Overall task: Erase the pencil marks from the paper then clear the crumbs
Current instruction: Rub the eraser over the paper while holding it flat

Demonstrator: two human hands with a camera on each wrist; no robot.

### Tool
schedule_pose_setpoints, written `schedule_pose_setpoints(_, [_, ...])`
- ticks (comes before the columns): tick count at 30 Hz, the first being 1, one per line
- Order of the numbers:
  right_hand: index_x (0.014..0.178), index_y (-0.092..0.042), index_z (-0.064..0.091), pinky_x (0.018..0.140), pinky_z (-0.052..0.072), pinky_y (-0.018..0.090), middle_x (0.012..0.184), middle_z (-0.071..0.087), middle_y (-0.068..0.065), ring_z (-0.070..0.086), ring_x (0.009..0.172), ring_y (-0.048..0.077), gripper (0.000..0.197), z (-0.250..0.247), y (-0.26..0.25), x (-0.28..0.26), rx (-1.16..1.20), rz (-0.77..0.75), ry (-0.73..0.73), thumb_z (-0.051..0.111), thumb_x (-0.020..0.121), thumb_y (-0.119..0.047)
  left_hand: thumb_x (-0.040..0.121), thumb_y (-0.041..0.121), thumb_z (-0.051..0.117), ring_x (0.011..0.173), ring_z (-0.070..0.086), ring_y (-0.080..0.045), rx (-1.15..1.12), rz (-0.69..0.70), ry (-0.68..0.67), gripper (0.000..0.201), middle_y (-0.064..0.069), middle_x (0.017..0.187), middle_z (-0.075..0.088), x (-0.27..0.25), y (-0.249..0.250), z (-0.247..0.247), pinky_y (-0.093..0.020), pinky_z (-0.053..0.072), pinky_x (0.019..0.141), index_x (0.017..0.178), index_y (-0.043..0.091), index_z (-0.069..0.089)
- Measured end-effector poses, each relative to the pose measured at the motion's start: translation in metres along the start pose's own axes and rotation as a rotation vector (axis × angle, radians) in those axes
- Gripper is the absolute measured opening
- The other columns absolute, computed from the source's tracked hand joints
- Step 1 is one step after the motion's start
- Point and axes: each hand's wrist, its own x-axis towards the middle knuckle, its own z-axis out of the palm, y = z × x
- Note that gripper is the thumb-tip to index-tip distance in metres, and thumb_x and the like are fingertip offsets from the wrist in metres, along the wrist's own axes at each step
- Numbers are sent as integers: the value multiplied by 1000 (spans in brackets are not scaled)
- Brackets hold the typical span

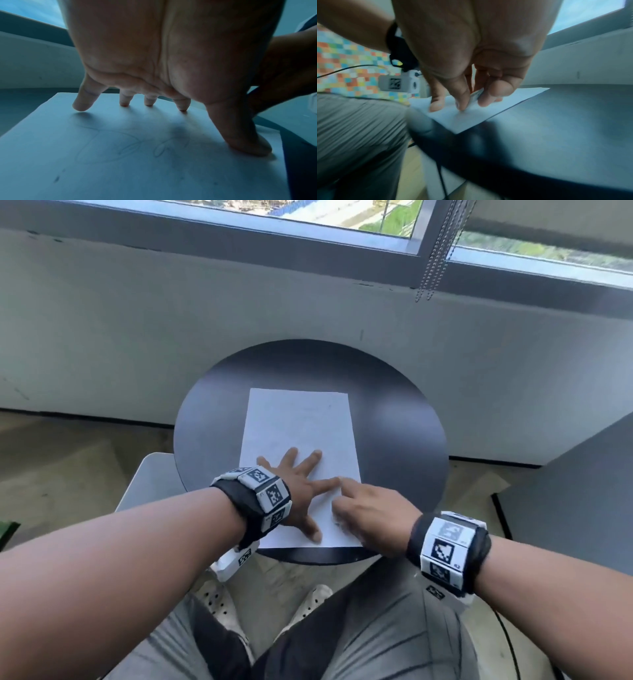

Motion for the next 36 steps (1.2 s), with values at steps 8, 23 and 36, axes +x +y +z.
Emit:
schedule_pose_setpoints(8, [104,-17,51,70,45,38,110,42,6,50,90,27,14,1,-7,5,-11,-26,-21,51,91,-19,62,86,65,149,-17,-35,-6,14,21,112,10,162,-25,1,-5,5,-73,18,106,143,65,-10])
schedule_pose_setpoints(23, [101,-20,51,67,35,32,99,39,1,52,87,27,10,-19,37,22,49,181,126,47,98,-28,63,80,71,150,-17,-36,-33,-8,-32,115,9,162,-25,-1,0,-4,-76,23,104,143,65,-9])
schedule_pose_setpoints(36, [95,-19,48,60,34,29,94,33,-2,41,76,21,13,8,7,-5,51,-51,49,58,87,-17,68,67,78,146,-21,-48,-13,-48,-115,119,-3,163,-26,-5,18,-18,-69,23,110,149,59,-9])
